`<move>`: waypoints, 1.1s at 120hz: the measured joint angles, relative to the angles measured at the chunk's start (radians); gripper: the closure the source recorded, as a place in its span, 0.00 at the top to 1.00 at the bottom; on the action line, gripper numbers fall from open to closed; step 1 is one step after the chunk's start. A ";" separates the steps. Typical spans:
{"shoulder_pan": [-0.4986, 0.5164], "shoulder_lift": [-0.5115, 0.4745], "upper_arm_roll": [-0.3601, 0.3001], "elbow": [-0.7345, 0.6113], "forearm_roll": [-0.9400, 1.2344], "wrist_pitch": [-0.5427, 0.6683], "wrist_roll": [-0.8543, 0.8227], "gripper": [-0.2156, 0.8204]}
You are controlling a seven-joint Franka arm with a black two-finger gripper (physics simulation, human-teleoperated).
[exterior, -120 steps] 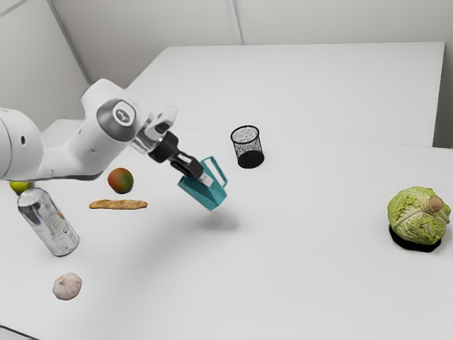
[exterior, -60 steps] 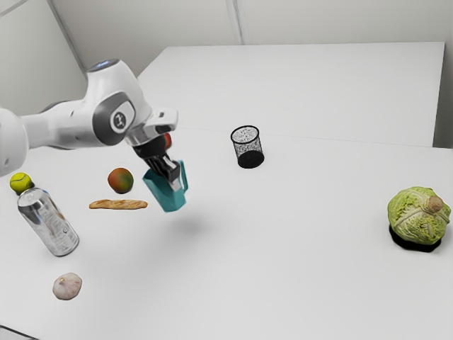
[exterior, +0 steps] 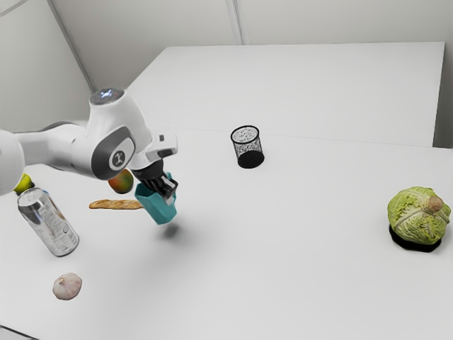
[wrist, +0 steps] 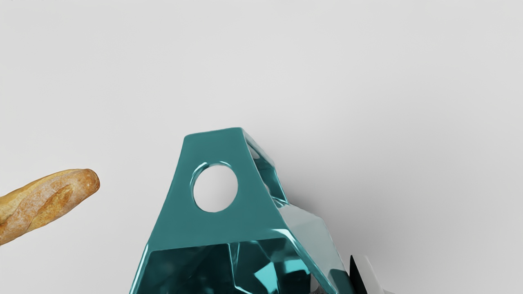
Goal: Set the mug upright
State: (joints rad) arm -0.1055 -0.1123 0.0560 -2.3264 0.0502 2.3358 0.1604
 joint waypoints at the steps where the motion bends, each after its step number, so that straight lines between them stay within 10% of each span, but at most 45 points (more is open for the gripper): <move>1: 0.000 0.000 0.000 -0.001 0.001 0.005 -0.003 0.05; 112: 0.015 0.084 0.000 -0.050 0.023 0.136 -0.179 0.04; 132: 0.011 0.074 0.002 -0.049 0.012 0.133 -0.191 0.19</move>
State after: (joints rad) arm -0.0940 -0.0379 0.0580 -2.3752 0.0624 2.4685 -0.0305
